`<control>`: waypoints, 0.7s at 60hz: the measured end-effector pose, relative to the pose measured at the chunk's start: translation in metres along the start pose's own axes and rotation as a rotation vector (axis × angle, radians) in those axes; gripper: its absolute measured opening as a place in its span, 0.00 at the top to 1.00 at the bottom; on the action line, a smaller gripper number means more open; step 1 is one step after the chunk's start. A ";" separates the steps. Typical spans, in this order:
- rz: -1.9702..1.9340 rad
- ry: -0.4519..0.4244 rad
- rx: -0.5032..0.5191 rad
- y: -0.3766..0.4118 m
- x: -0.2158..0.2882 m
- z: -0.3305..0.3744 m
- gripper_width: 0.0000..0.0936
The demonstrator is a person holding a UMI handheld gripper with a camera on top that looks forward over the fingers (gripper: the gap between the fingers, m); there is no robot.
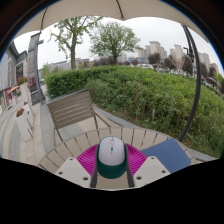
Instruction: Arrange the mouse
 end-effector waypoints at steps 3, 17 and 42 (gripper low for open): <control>0.023 -0.027 -0.023 -0.035 0.021 -0.007 0.55; 0.042 0.081 -0.143 -0.187 -0.025 -0.064 0.55; 0.012 0.174 -0.216 -0.245 -0.075 -0.025 0.10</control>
Point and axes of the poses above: the point between the fingertips, and its own axes, seen from behind it with the camera up: y to the left, x up, z backward, against the way the camera looks, the point moved 2 cm from there along z, backward, against the way the camera looks, and after that the axes turned 2 degrees about -z, right-handed, at the moved point
